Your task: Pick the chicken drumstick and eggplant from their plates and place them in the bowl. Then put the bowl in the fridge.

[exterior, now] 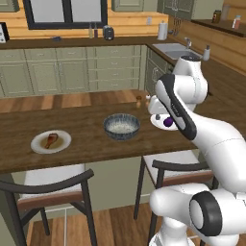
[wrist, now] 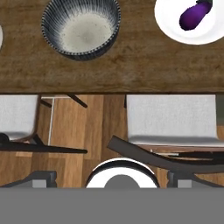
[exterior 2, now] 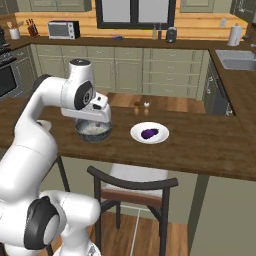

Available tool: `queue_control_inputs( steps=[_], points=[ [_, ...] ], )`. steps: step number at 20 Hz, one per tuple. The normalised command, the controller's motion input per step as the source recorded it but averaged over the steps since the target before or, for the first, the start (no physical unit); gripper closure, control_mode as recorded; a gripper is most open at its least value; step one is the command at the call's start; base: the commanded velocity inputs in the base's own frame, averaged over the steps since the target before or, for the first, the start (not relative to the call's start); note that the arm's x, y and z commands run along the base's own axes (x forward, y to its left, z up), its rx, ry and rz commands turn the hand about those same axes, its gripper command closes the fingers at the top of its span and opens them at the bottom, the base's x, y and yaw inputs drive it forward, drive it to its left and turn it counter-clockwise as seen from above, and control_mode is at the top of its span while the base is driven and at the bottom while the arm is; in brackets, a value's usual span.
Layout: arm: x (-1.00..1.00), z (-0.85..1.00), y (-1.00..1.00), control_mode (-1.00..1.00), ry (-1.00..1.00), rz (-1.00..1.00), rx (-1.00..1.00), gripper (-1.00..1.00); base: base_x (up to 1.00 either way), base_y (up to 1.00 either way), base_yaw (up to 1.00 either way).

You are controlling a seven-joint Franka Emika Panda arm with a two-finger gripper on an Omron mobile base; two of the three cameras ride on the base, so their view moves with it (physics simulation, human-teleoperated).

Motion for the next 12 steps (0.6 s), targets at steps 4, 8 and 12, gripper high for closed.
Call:
queue_control_inputs(
  steps=[4,8,12],
  points=[
    [0.03,-0.42,-0.43,-1.00,0.02,0.00,0.00,-1.00,0.00,0.00,0.00],
    [0.85,-0.40,-0.79,-1.00,0.10,-0.07,0.00,-1.00,0.00,0.00,0.00],
    [1.00,-0.15,-0.97,-1.00,0.22,-0.11,0.05,-1.00,0.00,0.00,0.00]
  ],
)
